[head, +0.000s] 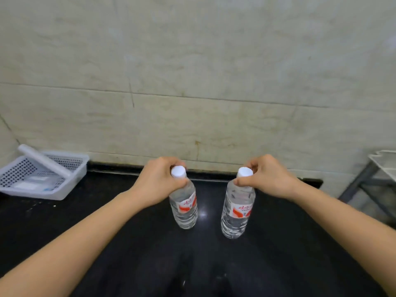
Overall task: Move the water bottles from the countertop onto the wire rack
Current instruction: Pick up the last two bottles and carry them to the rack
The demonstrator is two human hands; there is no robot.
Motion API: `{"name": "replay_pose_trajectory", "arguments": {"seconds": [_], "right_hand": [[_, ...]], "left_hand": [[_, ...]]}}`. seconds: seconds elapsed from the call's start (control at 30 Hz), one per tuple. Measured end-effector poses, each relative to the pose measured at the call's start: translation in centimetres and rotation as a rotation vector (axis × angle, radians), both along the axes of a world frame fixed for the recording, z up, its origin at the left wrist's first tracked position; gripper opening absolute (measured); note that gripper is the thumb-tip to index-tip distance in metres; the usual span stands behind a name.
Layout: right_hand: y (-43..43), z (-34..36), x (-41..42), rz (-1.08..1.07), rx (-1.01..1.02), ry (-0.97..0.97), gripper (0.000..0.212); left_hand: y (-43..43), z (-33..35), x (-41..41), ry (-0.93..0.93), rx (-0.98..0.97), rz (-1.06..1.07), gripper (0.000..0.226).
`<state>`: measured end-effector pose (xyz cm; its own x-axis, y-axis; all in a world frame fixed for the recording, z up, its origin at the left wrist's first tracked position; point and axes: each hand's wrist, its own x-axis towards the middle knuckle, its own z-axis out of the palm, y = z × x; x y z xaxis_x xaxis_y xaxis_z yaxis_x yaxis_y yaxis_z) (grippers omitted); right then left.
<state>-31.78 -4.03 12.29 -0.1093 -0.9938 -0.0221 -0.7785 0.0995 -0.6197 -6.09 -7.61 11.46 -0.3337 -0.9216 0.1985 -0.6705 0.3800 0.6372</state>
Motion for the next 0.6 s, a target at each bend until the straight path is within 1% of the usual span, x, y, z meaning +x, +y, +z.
{"name": "replay_pose_trajectory", "arguments": {"seconds": [0.07,0.1,0.2,0.27,0.4,0.53,0.6], "right_hand": [[3.2,1.7,-5.0,-0.043,-0.071,-0.019,0.035],[4.8,2.5,-7.3,-0.064,-0.106,-0.040,0.033],[9.6,5.1,-14.1,-0.132,-0.189,-0.069,0.027],[12.6,6.7,-18.3,-0.187,-0.231,-0.057,0.027],[17.6,10.2,-26.2,-0.298,-0.313,0.002,0.030],[21.6,13.8,-33.5,-0.393,-0.441,0.019,0.033],[23.2,15.2,-36.9,-0.446,-0.466,0.032,0.034]], "left_hand": [[2.2,1.3,-5.7,0.035,-0.039,-0.021,0.016],[3.2,2.0,-8.4,0.052,-0.060,-0.033,0.018],[6.2,4.0,-16.5,0.080,-0.117,-0.084,0.032],[8.3,5.5,-21.4,0.090,-0.141,-0.133,0.038],[11.5,8.9,-30.1,0.123,-0.174,-0.251,0.034],[13.9,12.4,-38.4,0.146,-0.227,-0.380,0.031],[14.9,14.0,-42.8,0.183,-0.241,-0.435,0.029]]}}
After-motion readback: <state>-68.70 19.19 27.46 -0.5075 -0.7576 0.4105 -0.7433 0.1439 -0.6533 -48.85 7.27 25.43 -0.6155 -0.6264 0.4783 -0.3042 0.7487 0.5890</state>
